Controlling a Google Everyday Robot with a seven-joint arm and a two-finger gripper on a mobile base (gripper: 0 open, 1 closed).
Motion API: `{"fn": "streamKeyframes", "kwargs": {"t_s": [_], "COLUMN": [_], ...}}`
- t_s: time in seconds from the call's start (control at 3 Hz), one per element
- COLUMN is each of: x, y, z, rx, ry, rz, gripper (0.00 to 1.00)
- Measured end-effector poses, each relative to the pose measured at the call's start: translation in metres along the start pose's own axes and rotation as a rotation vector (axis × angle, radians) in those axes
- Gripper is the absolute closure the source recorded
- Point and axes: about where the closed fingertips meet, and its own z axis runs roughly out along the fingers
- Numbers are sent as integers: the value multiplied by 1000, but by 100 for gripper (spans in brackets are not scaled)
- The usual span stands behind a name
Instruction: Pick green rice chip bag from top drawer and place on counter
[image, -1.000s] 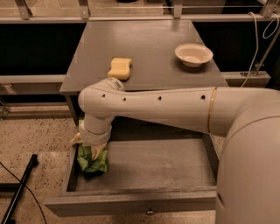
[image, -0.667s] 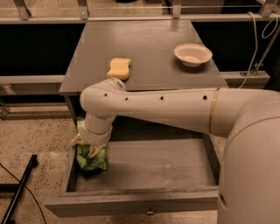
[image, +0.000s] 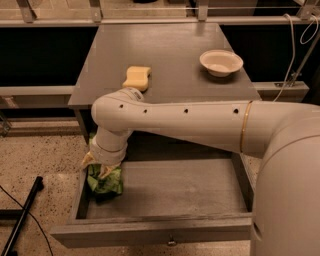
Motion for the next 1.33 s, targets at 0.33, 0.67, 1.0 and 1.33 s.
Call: {"fn": "streamKeyframes", "kwargs": {"t_s": [0.33, 0.67, 1.0, 1.33], "x": [2, -23, -62, -62], "y": [8, -11, -16, -6], "z": [-12, -36, -85, -118], "rx": [86, 324, 513, 596], "ry": [-42, -192, -346, -350], "rz": [24, 20, -23, -32], "gripper": [100, 100, 100, 100]}}
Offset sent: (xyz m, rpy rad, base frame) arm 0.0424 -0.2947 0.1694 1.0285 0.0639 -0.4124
